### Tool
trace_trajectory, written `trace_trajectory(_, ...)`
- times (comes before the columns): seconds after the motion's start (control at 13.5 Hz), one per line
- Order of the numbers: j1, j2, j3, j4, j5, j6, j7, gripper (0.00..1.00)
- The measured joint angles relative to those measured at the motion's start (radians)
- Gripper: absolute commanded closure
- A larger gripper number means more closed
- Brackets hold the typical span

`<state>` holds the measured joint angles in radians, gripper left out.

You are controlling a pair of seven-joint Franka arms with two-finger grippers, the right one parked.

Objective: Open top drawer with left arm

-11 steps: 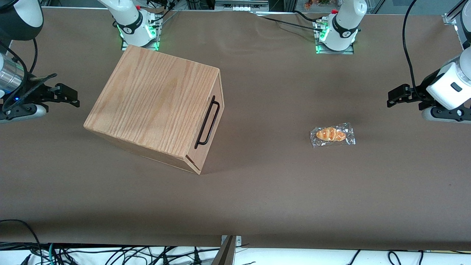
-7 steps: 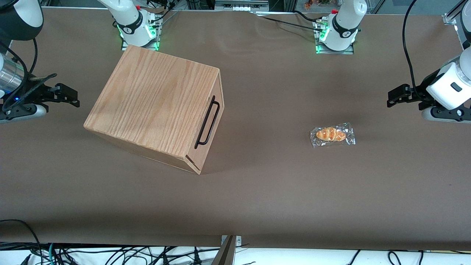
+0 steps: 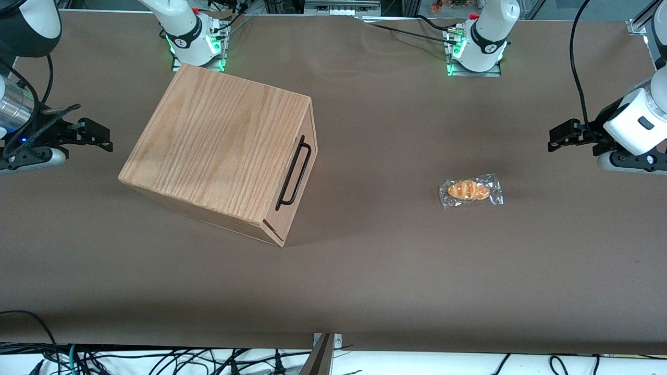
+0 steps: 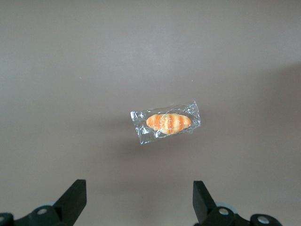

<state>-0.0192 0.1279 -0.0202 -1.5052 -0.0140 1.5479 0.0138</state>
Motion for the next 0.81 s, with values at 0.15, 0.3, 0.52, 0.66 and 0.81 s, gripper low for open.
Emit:
trace_trajectory(0.15, 0.0, 0.0, -0.001, 0.0, 0.0, -0.001, 0.0, 0.0)
trace_trajectory(0.3, 0.0, 0.0, -0.001, 0.0, 0.0, -0.002, 0.0, 0.0)
trace_trajectory(0.52, 0.0, 0.0, -0.001, 0.0, 0.0, -0.002, 0.0, 0.0)
trace_trajectory(0.66, 0.0, 0.0, -0.001, 0.0, 0.0, -0.002, 0.0, 0.0)
trace_trajectory(0.81, 0.0, 0.0, -0.001, 0.0, 0.0, -0.002, 0.0, 0.0)
